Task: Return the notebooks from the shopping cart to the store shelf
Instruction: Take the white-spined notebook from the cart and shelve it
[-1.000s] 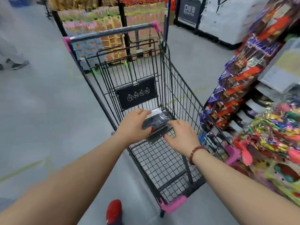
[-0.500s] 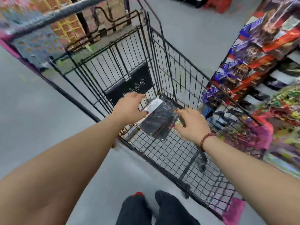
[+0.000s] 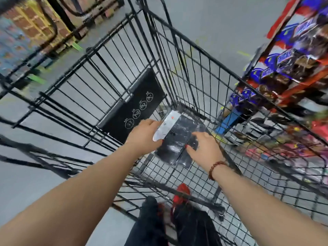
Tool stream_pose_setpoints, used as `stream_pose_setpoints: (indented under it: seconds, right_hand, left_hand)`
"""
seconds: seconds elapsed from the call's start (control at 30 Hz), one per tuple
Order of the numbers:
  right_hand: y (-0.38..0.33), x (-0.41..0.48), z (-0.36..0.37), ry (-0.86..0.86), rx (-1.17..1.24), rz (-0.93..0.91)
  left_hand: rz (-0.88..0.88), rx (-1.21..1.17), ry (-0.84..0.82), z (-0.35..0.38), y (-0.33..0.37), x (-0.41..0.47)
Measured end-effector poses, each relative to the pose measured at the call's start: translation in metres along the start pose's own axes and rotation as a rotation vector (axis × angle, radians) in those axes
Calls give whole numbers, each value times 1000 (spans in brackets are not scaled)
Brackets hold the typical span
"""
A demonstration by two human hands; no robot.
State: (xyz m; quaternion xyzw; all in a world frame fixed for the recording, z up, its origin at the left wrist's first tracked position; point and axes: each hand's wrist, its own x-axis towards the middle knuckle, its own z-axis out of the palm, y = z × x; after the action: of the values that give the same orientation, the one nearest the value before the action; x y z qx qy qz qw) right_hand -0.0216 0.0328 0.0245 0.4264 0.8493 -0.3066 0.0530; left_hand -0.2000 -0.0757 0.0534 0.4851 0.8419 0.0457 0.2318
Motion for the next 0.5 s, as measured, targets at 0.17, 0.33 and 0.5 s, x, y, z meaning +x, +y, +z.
stream_pose_setpoints:
  seconds: [0.17, 0.33, 0.5]
  right_hand:
    - [5, 20, 40, -8, 263, 247]
    - [-2, 40, 82, 48, 512, 520]
    - [-15, 62, 116, 90, 605, 678]
  left_hand:
    - [-2, -48, -64, 24, -24, 30]
    - [9, -182, -138, 56, -46, 55]
    - [30, -243, -197, 79, -61, 64]
